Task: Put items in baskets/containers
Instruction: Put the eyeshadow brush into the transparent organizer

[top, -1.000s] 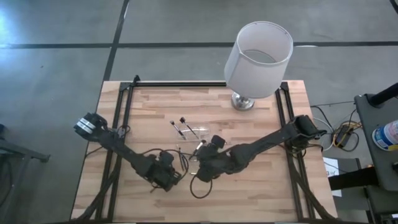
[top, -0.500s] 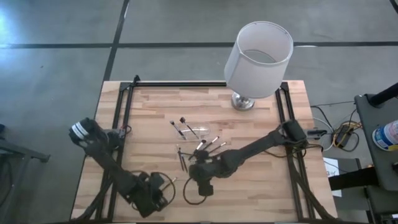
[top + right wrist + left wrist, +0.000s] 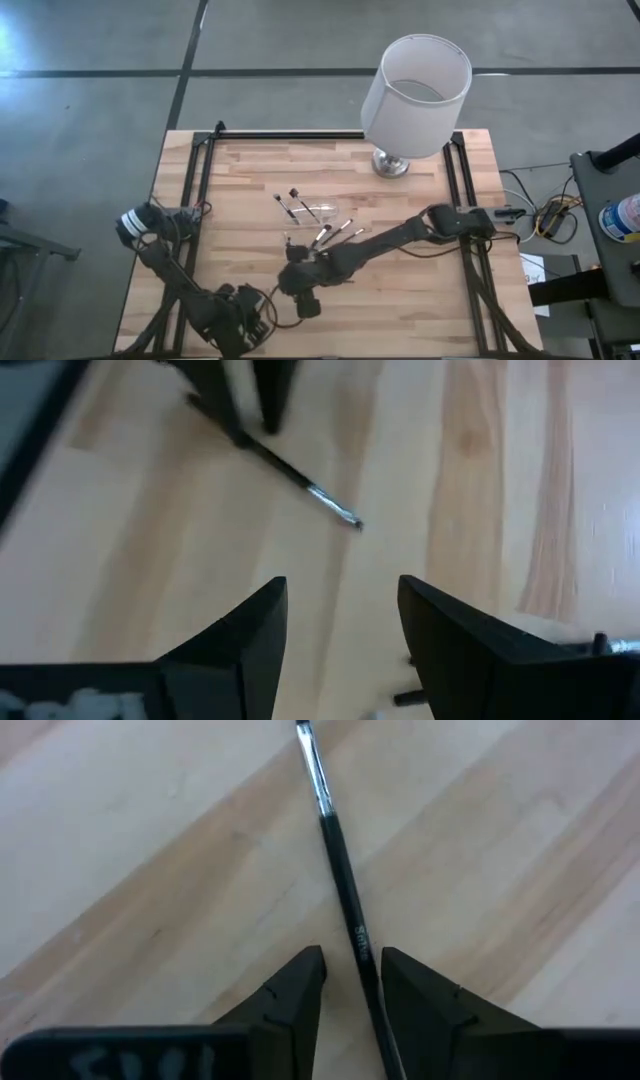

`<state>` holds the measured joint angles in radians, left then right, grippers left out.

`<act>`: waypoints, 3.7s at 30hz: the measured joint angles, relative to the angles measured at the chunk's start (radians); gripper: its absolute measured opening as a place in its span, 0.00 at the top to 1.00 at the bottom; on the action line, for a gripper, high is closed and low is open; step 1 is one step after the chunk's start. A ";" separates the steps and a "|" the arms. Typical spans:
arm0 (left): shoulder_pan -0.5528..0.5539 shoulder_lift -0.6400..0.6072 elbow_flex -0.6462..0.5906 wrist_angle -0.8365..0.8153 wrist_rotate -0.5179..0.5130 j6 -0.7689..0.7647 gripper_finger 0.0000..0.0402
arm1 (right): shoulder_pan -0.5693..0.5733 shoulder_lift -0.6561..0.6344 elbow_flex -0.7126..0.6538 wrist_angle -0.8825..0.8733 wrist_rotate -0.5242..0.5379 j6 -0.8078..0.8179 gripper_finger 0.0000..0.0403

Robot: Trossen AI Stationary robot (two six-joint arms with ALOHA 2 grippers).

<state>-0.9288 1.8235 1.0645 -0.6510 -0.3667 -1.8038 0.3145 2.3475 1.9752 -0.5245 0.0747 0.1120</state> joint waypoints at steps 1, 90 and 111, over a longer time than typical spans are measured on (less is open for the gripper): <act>0.001 0.004 -0.009 0.004 -0.007 0.002 0.74 | -0.005 0.008 0.025 -0.021 0.003 0.007 0.54; 0.308 0.004 -0.170 0.569 -0.220 1.015 0.99 | -0.054 -0.133 -0.526 0.246 -0.119 -0.118 0.86; 0.313 -0.238 -0.162 0.447 -0.385 1.113 0.99 | -0.046 -0.268 -0.539 0.024 -0.018 -0.057 0.98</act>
<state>-0.6163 1.5855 0.9020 -0.2043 -0.7513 -0.6913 0.2682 2.0794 1.4360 -0.5005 0.0566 0.0551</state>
